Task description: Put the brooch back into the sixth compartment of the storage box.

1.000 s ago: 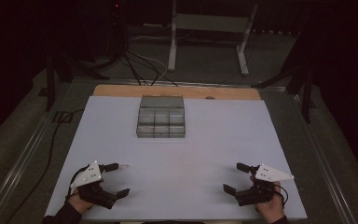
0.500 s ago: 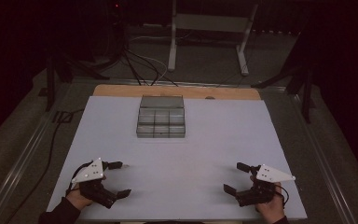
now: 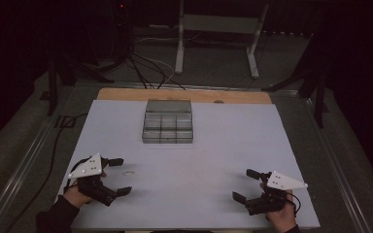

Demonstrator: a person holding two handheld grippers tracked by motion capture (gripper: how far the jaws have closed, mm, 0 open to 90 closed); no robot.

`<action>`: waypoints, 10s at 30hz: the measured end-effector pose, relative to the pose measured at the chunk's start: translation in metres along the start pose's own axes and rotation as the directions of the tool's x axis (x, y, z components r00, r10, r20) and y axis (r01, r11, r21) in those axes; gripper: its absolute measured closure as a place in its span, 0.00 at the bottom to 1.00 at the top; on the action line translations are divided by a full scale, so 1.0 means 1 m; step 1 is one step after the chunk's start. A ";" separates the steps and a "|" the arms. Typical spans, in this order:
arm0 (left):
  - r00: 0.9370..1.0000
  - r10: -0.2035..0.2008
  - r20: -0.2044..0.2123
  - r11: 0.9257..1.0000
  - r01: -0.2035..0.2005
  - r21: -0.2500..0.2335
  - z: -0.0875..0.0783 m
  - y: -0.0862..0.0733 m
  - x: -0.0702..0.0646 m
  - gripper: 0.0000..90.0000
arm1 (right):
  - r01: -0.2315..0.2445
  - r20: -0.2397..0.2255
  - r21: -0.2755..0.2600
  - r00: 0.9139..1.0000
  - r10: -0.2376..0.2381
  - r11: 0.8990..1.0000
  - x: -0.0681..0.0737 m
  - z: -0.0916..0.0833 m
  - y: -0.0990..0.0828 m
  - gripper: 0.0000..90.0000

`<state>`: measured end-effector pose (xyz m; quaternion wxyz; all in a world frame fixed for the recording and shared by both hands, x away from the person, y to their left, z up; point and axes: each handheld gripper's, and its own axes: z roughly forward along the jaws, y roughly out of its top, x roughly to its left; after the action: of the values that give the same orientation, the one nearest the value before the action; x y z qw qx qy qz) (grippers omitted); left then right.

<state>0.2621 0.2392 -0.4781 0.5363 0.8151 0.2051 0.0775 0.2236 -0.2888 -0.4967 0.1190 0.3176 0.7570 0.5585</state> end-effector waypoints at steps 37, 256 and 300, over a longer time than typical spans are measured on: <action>0.999 -0.048 0.020 0.975 0.043 0.217 0.028 -0.011 0.053 0.20 | -0.011 -0.007 0.018 1.000 0.012 1.000 -0.002 0.002 -0.002 0.00; 0.952 -0.232 -0.198 0.926 0.279 0.253 0.225 0.116 0.094 0.96 | -0.024 -0.046 0.012 0.999 0.025 1.000 -0.002 -0.001 -0.001 0.00; 0.975 -0.207 -0.086 0.960 0.219 0.172 0.152 0.115 0.071 0.01 | -0.031 -0.042 0.017 0.999 0.031 0.999 -0.002 0.000 -0.001 0.00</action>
<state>0.4080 0.1011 -0.4431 0.4583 0.8304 0.3156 0.0277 0.2248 -0.2904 -0.4982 0.0915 0.3184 0.7590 0.5605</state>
